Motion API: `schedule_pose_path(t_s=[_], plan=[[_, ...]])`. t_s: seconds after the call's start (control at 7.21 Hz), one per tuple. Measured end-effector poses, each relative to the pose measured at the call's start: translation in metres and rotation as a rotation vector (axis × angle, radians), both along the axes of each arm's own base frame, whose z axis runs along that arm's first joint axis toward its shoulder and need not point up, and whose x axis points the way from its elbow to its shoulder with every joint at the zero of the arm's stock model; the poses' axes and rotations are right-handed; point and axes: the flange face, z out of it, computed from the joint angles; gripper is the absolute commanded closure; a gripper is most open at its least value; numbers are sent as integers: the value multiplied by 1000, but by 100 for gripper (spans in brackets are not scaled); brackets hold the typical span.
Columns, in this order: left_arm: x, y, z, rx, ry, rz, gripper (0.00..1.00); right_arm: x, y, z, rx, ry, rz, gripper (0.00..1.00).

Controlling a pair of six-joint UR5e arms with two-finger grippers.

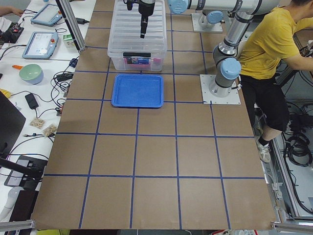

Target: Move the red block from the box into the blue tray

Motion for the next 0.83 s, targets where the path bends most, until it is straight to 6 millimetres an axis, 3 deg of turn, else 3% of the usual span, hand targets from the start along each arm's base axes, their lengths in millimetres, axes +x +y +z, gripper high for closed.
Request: schedule_pose_path(t_s=[0.42,0.83], plan=[[0,0,-1,1,4,2,0,-1,-2,0,0,2,1,0],[0,0,-2,3,5,1,0,-14,-14,3,-2,8,8,0]])
